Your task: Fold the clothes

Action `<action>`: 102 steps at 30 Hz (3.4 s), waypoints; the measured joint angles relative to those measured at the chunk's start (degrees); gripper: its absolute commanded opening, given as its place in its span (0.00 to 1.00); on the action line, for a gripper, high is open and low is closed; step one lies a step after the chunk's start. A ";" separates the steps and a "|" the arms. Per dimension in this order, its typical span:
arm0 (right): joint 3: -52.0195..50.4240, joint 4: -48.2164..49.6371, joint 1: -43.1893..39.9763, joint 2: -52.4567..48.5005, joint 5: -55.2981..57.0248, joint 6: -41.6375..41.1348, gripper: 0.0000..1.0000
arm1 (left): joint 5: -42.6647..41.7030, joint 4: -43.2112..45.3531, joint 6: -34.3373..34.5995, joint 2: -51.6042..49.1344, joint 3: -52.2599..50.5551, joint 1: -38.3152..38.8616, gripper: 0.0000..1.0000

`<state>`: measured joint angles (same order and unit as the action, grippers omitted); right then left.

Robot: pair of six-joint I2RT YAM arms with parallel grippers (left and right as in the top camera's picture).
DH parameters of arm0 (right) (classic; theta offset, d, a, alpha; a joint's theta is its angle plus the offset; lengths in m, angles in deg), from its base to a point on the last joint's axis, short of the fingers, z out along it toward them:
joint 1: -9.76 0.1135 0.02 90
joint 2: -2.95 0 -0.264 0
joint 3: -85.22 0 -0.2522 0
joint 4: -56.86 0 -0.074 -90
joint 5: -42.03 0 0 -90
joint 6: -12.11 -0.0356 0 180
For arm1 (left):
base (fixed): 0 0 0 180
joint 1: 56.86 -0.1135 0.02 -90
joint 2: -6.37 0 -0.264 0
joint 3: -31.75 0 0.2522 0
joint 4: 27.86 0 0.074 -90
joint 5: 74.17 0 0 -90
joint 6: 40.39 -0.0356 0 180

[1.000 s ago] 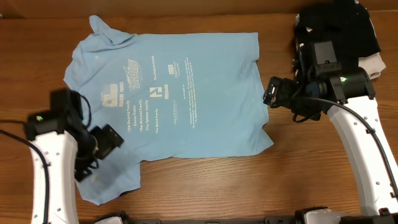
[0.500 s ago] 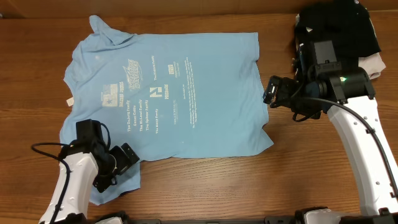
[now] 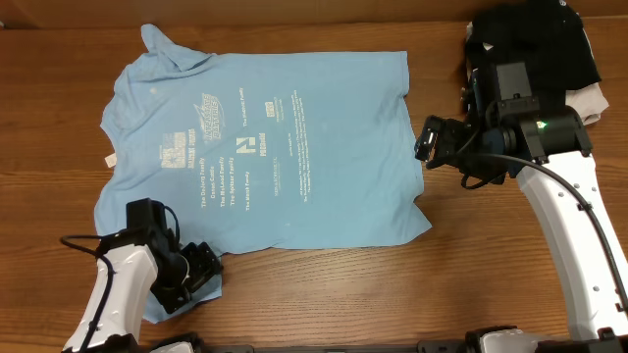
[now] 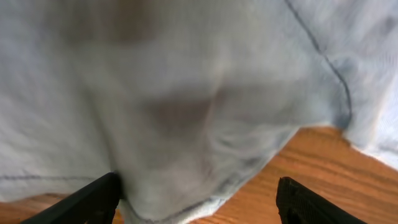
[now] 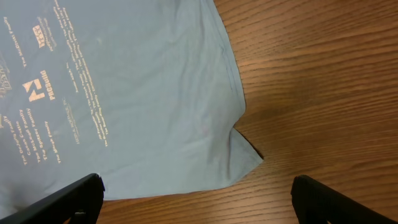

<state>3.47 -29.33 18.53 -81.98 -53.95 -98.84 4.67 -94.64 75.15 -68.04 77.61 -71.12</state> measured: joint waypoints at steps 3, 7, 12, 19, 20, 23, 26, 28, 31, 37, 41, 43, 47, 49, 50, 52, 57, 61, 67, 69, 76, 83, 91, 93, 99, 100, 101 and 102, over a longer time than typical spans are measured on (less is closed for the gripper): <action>0.00 -0.04 0.00 0.00 0.00 0.22 1.00 | -0.55 0.35 0.79 0.00 0.00 0.00 0.57; 0.00 -0.02 0.00 0.00 0.02 0.72 1.00 | -0.39 1.62 1.36 0.00 0.00 0.00 0.06; 0.00 -0.04 0.00 0.00 0.00 1.16 1.00 | 1.49 2.54 1.29 0.00 0.00 0.00 0.04; 0.00 -0.35 0.00 0.00 0.00 1.31 1.00 | 3.19 3.43 1.11 0.00 1.40 0.00 0.04; 0.00 -0.70 0.00 0.00 0.00 1.31 1.00 | 2.97 1.62 0.52 -0.02 2.97 0.00 0.04; 0.00 -1.22 0.00 0.00 -0.26 1.27 1.00 | 2.34 -4.09 -2.01 -0.07 9.66 0.00 0.04; -0.02 -1.29 0.00 0.00 -0.92 1.16 1.00 | 2.12 -10.93 -4.92 -0.15 18.95 0.00 0.04; -0.17 -1.20 0.00 0.00 -1.22 1.01 1.00 | 2.10 -13.90 -6.82 -0.15 24.48 0.00 0.04; -1.57 -0.33 0.00 0.00 -1.42 0.76 1.00 | 2.16 -16.26 -9.27 -0.13 30.34 0.00 0.04; -7.78 1.14 0.00 0.00 -4.20 0.35 0.96 | 2.40 -16.70 -12.00 -0.13 32.35 0.00 0.04; -11.98 3.02 0.00 -0.04 -6.60 0.15 0.93 | 2.40 -17.14 -12.50 -0.13 32.35 0.00 0.04; -14.73 4.61 0.00 -0.04 -7.72 0.00 0.92 | 2.40 -17.22 -12.72 -0.13 32.37 0.00 0.04; -21.70 8.79 0.00 -0.09 -9.64 -0.59 0.88 | 2.43 -17.18 -13.55 -0.13 32.37 0.00 0.04; -25.68 11.61 0.00 -0.11 -10.29 -1.14 0.86 | 2.45 -16.92 -13.75 -0.13 32.37 0.00 0.04; -27.54 13.03 0.04 -0.11 -10.47 -1.44 0.84 | 2.51 -16.81 -13.75 -0.13 32.37 0.00 0.04; -31.17 16.20 0.28 -0.11 -10.62 -2.21 0.80 | 2.60 -16.59 -13.75 -0.13 32.37 0.00 0.04; -36.98 21.66 1.22 -0.11 -8.37 -7.21 0.76 | 2.62 -16.17 -13.75 -0.13 32.37 0.00 0.04; -39.91 23.74 1.70 -0.11 -3.58 -13.07 0.75 | 2.62 -15.96 -13.75 -0.13 32.37 0.00 0.04; -43.28 29.29 1.77 -0.11 0.26 -17.84 0.60 | 2.80 -15.15 -13.75 -0.13 32.37 0.00 0.04; -44.09 30.86 1.77 -0.11 0.81 -18.43 0.52 | 2.84 -14.91 -13.75 -0.13 32.37 0.00 0.04; -45.57 36.37 1.77 0.02 1.49 -19.69 0.47 | 3.26 -14.86 -13.75 -0.13 32.37 0.00 0.04; -46.53 39.32 1.77 0.39 1.53 -19.82 0.43 | 3.28 -14.69 -13.77 -0.13 32.37 0.00 0.04; -46.12 40.06 1.77 -0.96 1.36 -19.91 0.21 | 3.43 -14.67 -13.77 -0.13 32.39 0.00 0.04; -46.14 39.98 1.75 -1.03 1.44 -19.76 0.13 | 3.48 -14.60 -13.75 -0.13 32.39 0.00 0.04; -44.48 34.60 0.96 -1.92 1.22 -19.89 0.04 | 3.96 -14.08 -13.77 -0.13 32.39 0.00 0.04; -43.43 30.32 0.39 -2.14 1.33 -19.50 0.04 | 4.11 -14.12 -13.77 -0.13 32.39 0.00 0.04; -42.86 27.06 -0.26 -2.25 1.49 -19.19 0.04 | 4.17 -14.23 -13.90 -0.13 32.41 0.00 0.04; -42.18 23.74 -0.96 -2.34 1.55 -18.82 0.04 | 4.35 -14.40 -14.10 -0.13 32.41 0.00 0.04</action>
<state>-38.71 -5.59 17.57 -84.32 -52.40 -117.66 9.02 -109.04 61.05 -68.17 110.02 -71.12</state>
